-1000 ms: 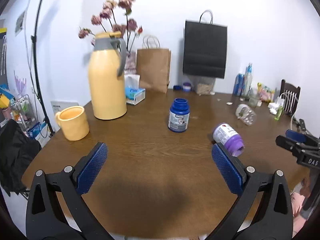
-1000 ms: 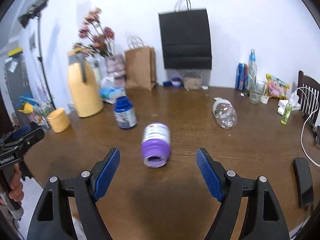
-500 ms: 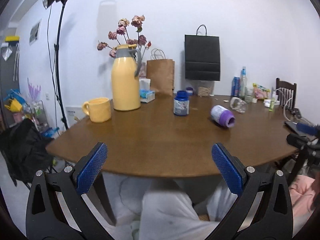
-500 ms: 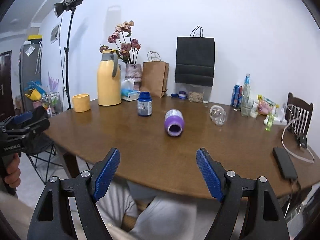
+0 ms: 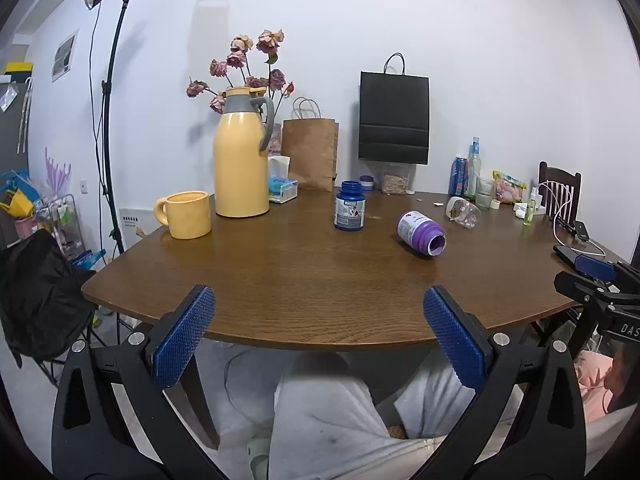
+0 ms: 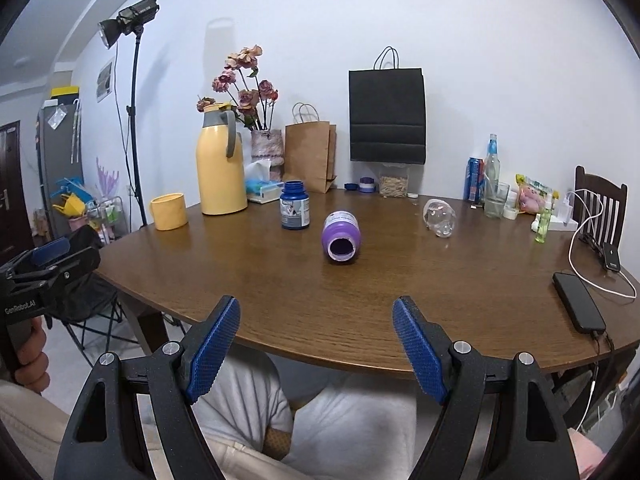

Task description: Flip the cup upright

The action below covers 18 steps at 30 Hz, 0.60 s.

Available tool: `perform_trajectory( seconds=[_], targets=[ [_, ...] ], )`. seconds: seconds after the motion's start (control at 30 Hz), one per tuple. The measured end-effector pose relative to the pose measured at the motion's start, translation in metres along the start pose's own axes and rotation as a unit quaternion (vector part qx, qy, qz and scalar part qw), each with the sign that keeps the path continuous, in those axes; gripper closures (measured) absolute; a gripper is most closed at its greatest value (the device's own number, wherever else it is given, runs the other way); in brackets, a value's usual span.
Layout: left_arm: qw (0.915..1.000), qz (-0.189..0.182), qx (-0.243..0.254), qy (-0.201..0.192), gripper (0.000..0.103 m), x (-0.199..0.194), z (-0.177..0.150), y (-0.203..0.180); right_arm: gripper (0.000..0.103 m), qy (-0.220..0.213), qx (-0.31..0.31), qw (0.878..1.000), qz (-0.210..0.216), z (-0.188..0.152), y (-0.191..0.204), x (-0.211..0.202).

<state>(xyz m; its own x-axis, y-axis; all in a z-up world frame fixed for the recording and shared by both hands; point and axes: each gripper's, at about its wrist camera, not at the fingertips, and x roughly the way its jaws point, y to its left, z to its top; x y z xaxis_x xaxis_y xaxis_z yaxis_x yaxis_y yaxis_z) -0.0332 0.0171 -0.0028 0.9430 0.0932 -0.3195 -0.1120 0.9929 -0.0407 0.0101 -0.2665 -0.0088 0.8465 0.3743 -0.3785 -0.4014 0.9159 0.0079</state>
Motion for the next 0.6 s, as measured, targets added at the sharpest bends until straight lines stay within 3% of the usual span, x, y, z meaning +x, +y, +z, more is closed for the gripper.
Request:
perform_trajectory(
  seconds=[0.6],
  targets=[
    [1.0,-0.002,-0.006,0.0,0.0,0.0017,-0.0029,0.0007,0.02,0.004,0.0,1.0,0.004,0.0004,0.0039,0.0037]
  ],
)
